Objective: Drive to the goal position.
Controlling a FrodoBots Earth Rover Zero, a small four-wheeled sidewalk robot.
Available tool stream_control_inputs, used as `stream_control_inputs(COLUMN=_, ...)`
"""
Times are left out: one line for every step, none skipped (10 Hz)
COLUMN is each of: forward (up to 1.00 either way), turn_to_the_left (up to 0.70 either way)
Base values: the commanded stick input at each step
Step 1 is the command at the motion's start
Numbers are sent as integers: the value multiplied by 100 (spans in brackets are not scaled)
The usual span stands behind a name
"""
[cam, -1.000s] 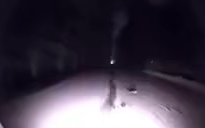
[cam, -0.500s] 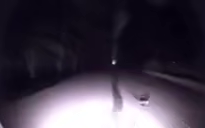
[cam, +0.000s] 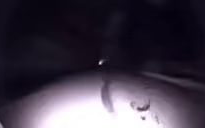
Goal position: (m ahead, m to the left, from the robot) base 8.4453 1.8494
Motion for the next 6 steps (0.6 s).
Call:
stream_control_inputs(forward=100, turn_to_the_left=0)
stream_control_inputs(forward=100, turn_to_the_left=0)
stream_control_inputs(forward=100, turn_to_the_left=0)
stream_control_inputs(forward=100, turn_to_the_left=0)
stream_control_inputs(forward=100, turn_to_the_left=0)
stream_control_inputs(forward=100, turn_to_the_left=0)
